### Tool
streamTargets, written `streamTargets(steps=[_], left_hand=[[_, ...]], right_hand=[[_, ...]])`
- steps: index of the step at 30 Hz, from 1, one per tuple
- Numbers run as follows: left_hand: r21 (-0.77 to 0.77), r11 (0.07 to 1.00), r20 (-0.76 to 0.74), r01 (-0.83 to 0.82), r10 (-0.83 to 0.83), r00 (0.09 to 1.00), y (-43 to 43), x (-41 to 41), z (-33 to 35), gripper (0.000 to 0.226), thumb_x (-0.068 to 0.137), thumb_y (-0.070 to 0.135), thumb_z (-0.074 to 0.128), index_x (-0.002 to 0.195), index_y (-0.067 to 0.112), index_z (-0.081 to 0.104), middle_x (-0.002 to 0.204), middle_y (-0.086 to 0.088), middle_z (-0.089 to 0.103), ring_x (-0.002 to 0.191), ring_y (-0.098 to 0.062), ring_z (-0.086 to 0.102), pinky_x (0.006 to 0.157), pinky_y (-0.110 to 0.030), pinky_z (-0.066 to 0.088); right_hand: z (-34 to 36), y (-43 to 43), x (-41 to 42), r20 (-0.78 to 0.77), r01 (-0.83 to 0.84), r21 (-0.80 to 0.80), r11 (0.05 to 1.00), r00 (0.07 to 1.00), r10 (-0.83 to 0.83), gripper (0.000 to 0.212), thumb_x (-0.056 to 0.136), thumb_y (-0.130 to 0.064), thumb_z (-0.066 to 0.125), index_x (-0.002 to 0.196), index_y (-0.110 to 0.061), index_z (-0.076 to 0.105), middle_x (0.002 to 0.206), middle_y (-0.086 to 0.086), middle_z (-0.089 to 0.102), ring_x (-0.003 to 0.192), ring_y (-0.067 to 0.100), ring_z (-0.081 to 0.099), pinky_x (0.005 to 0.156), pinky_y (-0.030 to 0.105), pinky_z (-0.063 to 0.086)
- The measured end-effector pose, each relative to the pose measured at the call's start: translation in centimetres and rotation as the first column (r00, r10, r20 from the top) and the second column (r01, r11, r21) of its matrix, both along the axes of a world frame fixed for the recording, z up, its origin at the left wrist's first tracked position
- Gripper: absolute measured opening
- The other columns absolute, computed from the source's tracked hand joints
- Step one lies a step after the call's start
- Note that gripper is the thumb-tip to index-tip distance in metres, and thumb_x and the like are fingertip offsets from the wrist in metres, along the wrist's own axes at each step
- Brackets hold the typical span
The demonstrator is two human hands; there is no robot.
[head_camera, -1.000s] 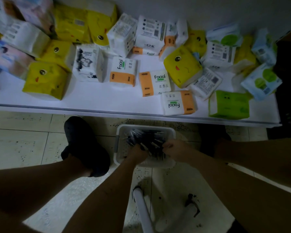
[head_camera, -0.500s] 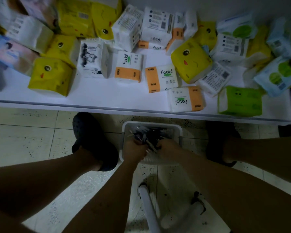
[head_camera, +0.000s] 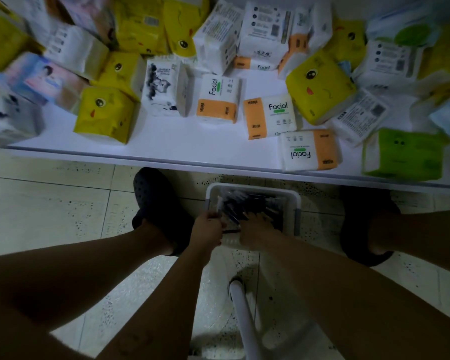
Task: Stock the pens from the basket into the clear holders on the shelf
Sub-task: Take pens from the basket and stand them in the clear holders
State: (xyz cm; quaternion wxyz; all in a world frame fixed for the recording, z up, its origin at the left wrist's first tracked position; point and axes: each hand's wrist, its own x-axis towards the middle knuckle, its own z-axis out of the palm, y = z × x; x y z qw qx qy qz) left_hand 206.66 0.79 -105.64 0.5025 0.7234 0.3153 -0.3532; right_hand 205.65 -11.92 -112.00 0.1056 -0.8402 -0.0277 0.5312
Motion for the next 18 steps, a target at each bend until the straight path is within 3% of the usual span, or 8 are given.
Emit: streamTargets(steps=[3,5,8,10,12,15,18], left_hand=[[0.044,0.998,0.063,0.038,-0.040,0.997,0.1,-0.2,0.3,0.014,0.099,0.018,0.044,0.102,0.012,0.056,0.078,-0.005,0.054,0.060,-0.013,0.043,0.051,-0.023,0.032],[0.066,0.993,0.125,0.096,-0.103,0.987,0.4,-0.5,0.3,0.019,0.101,0.029,0.043,0.101,0.015,0.056,0.079,-0.005,0.055,0.060,-0.012,0.045,0.051,-0.023,0.033],[0.059,0.992,0.180,0.108,-0.117,0.977,0.5,-0.6,0.7,0.021,0.101,0.034,0.042,0.102,0.018,0.055,0.077,-0.004,0.058,0.059,-0.010,0.049,0.049,-0.021,0.037],[0.039,0.994,0.147,0.107,-0.111,0.983,0.2,-0.5,1.0,0.024,0.100,0.039,0.042,0.100,0.019,0.056,0.075,-0.005,0.060,0.059,-0.011,0.052,0.049,-0.021,0.041],[0.041,0.990,0.115,0.134,-0.138,0.984,-0.2,-0.6,1.3,0.028,0.100,0.042,0.043,0.094,0.018,0.058,0.077,-0.004,0.061,0.060,-0.012,0.053,0.052,-0.021,0.043],[0.052,0.986,0.146,0.159,-0.165,0.975,-0.7,-0.8,1.8,0.034,0.100,0.038,0.044,0.092,0.010,0.061,0.076,-0.005,0.058,0.060,-0.011,0.048,0.053,-0.021,0.039],[0.050,0.983,0.192,0.175,-0.182,0.964,-1.2,-0.9,2.7,0.039,0.101,0.034,0.043,0.099,0.000,0.061,0.071,-0.006,0.053,0.059,-0.012,0.045,0.052,-0.021,0.036]], right_hand=[[-0.8,-0.5,-0.2,-0.057,-0.065,-0.040,0.997,0.996,0.062,0.055,0.099,-0.027,0.040,0.151,-0.016,0.028,0.161,0.011,0.008,0.145,0.040,0.008,0.118,0.053,0.015],[-0.4,-0.7,-0.3,0.011,-0.012,-0.028,1.000,1.000,0.012,0.047,0.099,-0.024,0.039,0.144,-0.012,0.041,0.152,0.014,0.031,0.138,0.037,0.028,0.115,0.047,0.026],[0.5,-0.9,-0.1,0.164,0.174,0.052,0.983,0.970,-0.180,0.026,0.097,-0.017,0.045,0.105,-0.005,0.066,0.107,0.012,0.065,0.100,0.027,0.061,0.080,0.034,0.051],[1.2,-1.1,0.2,0.237,0.258,0.074,0.963,0.934,-0.268,0.023,0.094,-0.023,0.051,0.091,-0.008,0.068,0.089,0.009,0.068,0.081,0.025,0.064,0.066,0.031,0.052],[1.8,-1.4,0.3,0.297,0.314,0.092,0.945,0.897,-0.327,0.025,0.092,-0.031,0.055,0.087,-0.010,0.068,0.079,0.007,0.068,0.072,0.024,0.064,0.065,0.033,0.056],[2.9,-2.0,-0.1,0.320,0.385,0.104,0.917,0.860,-0.397,0.024,0.088,-0.030,0.062,0.079,-0.010,0.069,0.076,0.008,0.068,0.071,0.024,0.065,0.063,0.032,0.055],[4.5,-3.0,-1.3,0.364,0.526,0.154,0.837,0.757,-0.543,0.020,0.084,-0.036,0.068,0.081,-0.017,0.066,0.080,0.004,0.066,0.077,0.022,0.065,0.055,0.026,0.042]])
